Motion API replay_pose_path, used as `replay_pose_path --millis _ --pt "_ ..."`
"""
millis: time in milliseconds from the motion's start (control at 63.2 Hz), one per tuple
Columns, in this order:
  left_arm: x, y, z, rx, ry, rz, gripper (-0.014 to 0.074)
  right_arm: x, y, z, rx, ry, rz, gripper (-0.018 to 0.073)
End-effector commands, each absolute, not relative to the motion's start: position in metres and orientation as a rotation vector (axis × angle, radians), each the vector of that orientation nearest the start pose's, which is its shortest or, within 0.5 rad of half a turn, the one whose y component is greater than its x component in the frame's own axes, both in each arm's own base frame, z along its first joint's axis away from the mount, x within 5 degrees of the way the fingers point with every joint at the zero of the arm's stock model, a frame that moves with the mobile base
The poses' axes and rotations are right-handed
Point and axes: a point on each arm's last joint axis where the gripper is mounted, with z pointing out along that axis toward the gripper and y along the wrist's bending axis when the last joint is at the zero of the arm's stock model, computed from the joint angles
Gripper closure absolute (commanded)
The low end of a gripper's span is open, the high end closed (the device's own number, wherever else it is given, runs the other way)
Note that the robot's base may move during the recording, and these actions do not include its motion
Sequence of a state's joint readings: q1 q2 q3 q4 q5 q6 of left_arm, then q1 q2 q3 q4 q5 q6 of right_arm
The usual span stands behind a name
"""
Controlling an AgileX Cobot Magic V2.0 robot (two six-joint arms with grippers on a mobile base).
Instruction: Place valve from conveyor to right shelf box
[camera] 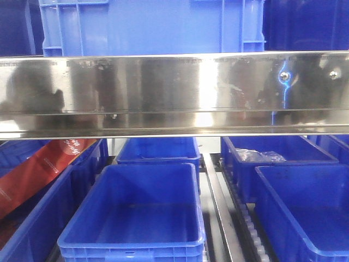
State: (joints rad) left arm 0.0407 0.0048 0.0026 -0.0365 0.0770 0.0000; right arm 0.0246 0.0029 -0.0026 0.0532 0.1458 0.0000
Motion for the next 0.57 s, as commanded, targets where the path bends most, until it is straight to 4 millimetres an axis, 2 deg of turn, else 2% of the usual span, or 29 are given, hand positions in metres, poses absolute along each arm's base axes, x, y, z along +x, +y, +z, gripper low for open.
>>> replay_pose_path --millis 0,554 --pt "0.0564 0.0021 0.2077 -0.06 1.543 0.0 0.0707 0.0564 0.0016 0.2016 0.017 1.612 0.054 0.0715" --pt "0.0564 0.0021 0.2077 -0.06 1.543 0.0 0.0707 0.0564 0.0016 0.2016 0.017 1.612 0.054 0.0715"
